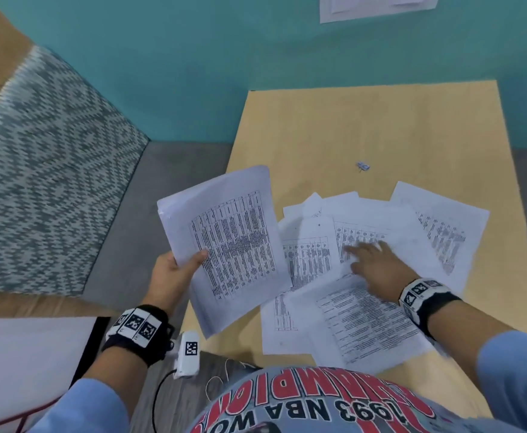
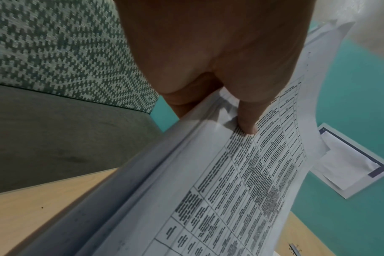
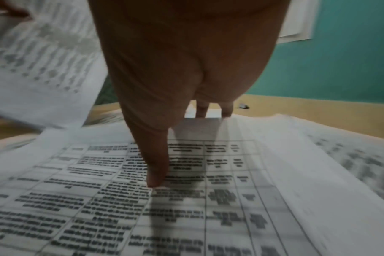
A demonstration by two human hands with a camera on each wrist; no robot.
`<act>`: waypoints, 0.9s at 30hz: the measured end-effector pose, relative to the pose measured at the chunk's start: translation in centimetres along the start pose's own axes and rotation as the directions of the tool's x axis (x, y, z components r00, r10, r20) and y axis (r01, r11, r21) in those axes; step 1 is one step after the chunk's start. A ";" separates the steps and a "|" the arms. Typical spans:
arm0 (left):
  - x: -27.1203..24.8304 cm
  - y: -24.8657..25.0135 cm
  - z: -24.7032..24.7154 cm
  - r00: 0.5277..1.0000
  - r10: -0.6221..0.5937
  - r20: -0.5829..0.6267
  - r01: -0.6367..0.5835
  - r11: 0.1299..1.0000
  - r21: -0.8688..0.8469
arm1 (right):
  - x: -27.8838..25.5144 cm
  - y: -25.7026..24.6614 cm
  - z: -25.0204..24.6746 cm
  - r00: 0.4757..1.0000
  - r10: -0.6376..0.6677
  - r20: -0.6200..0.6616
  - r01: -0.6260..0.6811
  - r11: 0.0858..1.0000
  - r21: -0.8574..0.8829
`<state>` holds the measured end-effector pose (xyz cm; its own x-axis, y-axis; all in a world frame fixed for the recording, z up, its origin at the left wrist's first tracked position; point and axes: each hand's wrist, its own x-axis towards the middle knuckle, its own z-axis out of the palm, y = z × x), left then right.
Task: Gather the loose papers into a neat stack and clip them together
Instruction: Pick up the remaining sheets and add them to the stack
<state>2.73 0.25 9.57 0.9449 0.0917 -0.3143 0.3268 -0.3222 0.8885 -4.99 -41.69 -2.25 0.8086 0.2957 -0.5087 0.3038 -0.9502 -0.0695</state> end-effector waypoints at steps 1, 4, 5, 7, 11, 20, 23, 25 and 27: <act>-0.1 0.1 -0.2 1.000 0.000 -0.003 0.000 1.000 -0.012 | 0.5 -0.4 0.0 0.999 -0.047 0.019 0.047 0.998 -0.031; -0.8 -0.1 -0.5 1.000 -0.003 -0.004 0.003 0.999 -0.035 | 1.4 -0.7 0.0 0.996 -0.083 0.032 0.085 0.995 -0.059; -1.0 -0.2 -0.6 1.000 -0.008 -0.008 0.008 0.999 -0.050 | 1.6 -0.7 -0.2 0.996 -0.075 0.040 0.077 0.995 -0.066; -1.3 -0.4 -0.5 1.000 -0.020 -0.017 0.019 0.997 -0.074 | 1.9 -0.8 -0.5 0.993 -0.089 0.076 0.096 0.991 -0.093; -1.3 -1.0 -0.8 0.999 -0.027 -0.027 0.025 0.996 -0.081 | 1.4 -1.4 -1.7 0.983 -0.075 0.168 0.073 0.997 0.019; 0.6 -1.5 -2.8 0.992 0.013 -0.125 -0.020 0.998 -0.051 | -1.8 1.6 -6.1 0.918 0.396 0.037 -0.277 0.571 0.773; 1.1 -1.1 -2.9 0.988 0.044 -0.145 -0.050 0.998 -0.042 | -1.1 -0.5 -6.3 0.865 0.495 0.087 -0.328 0.424 0.844; 1.6 -0.9 -2.9 0.986 0.064 -0.156 -0.070 0.997 -0.033 | 0.4 -2.8 -5.1 0.845 0.525 0.097 -0.342 0.392 0.854; 1.9 -0.6 -3.1 0.985 0.081 -0.153 -0.086 0.996 -0.026 | 2.3 -4.8 -2.9 0.840 0.526 0.131 -0.387 0.413 0.825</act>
<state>4.40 3.52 9.48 0.9601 0.2086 -0.1861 0.2446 -0.3043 0.9206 -3.13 -36.12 -0.55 0.7731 -0.2643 -0.5766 -0.6032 -0.5876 -0.5393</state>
